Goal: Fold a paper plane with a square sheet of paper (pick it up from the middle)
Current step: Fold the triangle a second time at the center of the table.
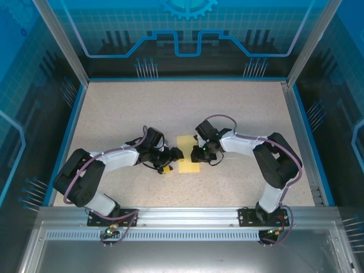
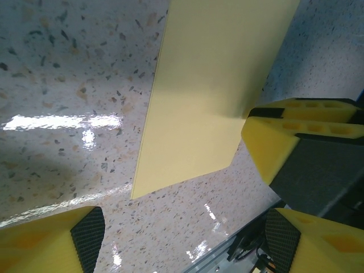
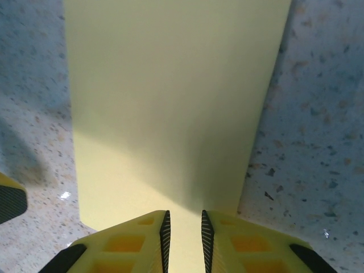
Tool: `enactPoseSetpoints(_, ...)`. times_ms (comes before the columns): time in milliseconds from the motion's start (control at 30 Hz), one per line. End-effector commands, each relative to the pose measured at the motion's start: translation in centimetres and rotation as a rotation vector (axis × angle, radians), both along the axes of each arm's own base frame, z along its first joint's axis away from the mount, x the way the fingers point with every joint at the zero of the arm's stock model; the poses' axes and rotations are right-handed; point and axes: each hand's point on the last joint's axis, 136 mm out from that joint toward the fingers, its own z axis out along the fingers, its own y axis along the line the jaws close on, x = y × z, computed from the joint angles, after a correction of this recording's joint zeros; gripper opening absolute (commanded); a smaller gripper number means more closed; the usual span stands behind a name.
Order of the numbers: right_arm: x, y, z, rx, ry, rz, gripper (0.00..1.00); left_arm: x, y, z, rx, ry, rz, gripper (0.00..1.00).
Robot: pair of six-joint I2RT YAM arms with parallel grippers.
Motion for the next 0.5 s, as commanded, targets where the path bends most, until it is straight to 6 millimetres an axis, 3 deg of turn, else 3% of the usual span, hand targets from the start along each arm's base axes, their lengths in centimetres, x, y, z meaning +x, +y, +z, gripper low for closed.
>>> enactPoseSetpoints(0,-0.5,-1.3,-1.5,-0.023,0.045,-0.044,0.24,-1.0,-0.6,-0.4,-0.029,0.048,-0.026,0.79)
enactPoseSetpoints(467,-1.3,-3.0,-4.2,0.092,0.149,-0.157,0.24,-1.1,-2.6,-0.2,-0.032,0.055,-0.085,0.79)
